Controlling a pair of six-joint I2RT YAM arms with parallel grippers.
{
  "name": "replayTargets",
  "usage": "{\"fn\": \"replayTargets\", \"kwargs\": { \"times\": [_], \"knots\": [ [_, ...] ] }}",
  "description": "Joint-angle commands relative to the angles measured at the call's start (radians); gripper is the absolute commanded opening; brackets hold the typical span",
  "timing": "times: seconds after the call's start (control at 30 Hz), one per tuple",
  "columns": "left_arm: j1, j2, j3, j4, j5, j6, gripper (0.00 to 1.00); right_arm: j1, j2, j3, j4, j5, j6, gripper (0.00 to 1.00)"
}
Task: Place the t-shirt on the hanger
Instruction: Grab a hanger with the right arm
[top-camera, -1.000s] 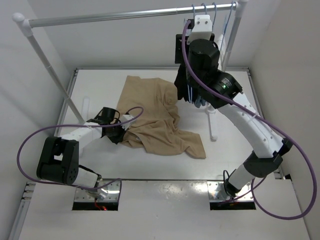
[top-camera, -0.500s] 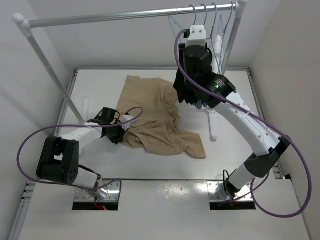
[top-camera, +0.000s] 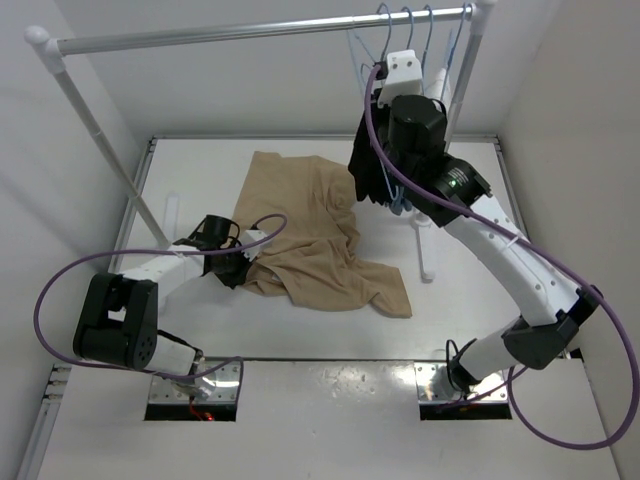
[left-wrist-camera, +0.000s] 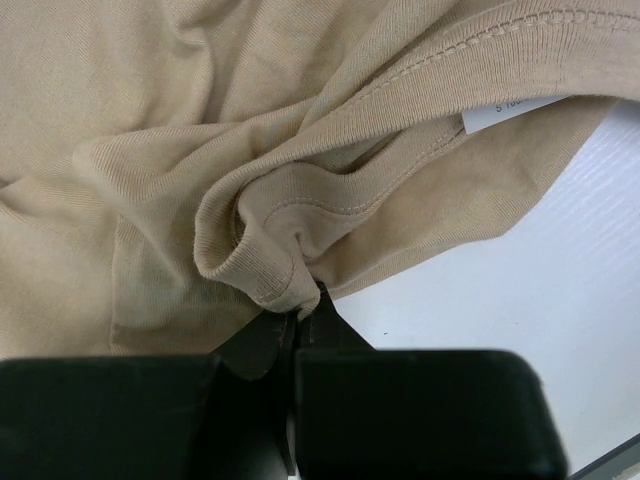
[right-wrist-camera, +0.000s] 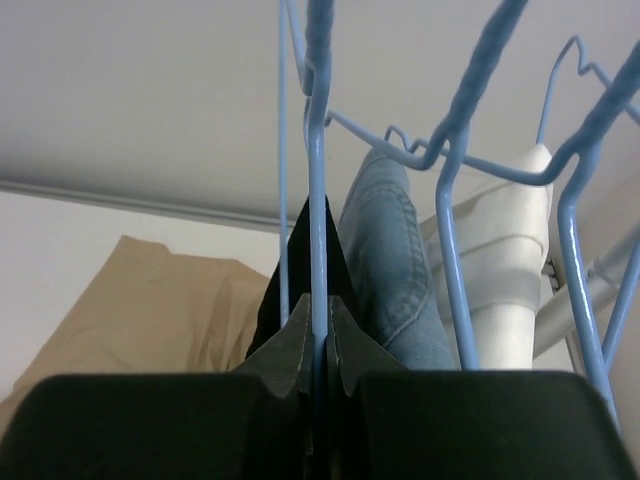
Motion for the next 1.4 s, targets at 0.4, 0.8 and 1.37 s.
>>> {"fn": "replayTargets", "kwargs": {
  "times": [0.4, 0.8, 1.37],
  "knots": [
    [-0.008, -0.013, 0.091, -0.052, 0.001, 0.006, 0.03, 0.008, -0.022, 0.009, 0.17, -0.468, -0.231, 0.0],
    [-0.008, -0.004, 0.15, -0.145, 0.001, 0.119, 0.01, 0.017, -0.05, -0.06, 0.061, -0.982, -0.067, 0.0],
    [0.049, -0.058, 0.168, -0.282, 0.177, 0.244, 0.0, 0.017, -0.288, -0.559, -0.198, -0.754, 0.153, 0.0]
  ]
}}
